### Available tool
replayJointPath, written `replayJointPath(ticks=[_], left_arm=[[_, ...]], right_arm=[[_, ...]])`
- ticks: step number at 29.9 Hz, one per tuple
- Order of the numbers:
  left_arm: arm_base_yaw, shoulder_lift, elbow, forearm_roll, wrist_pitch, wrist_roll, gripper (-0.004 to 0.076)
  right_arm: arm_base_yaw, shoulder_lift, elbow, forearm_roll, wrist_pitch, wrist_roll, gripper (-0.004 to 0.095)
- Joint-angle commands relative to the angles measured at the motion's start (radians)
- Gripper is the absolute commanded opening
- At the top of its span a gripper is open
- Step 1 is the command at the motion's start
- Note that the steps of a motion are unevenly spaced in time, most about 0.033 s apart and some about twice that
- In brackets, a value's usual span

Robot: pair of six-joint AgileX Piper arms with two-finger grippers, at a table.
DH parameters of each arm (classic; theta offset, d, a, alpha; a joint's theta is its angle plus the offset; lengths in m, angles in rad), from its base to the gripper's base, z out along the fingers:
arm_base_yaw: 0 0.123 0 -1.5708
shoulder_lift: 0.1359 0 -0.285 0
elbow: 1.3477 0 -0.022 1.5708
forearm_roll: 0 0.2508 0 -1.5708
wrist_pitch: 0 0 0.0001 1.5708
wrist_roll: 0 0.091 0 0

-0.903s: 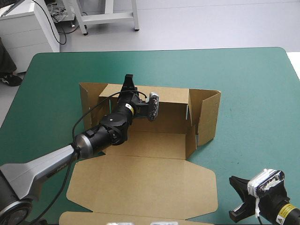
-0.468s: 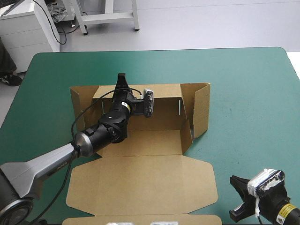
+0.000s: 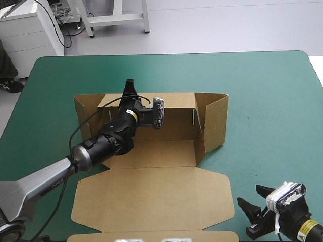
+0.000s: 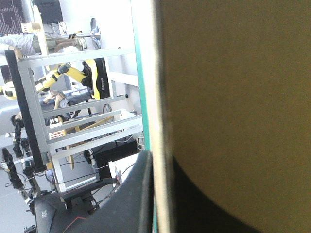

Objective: Fold the box

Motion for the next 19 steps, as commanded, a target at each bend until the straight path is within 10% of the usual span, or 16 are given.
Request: replayJointPath(ticks=[1,19], left_arm=[[-0.009,-0.054,-0.019,-0.116,0.001,0.106,-0.0008],[-0.04,-0.12,-0.019,-0.205,0.025,0.195,-0.0008]], right_arm=[[-0.002,0.012,-0.036,-0.004,-0.069,0.028,0.0622],[-0.002,0.455,-0.454,-0.299,0.038,0.206,0.0601]])
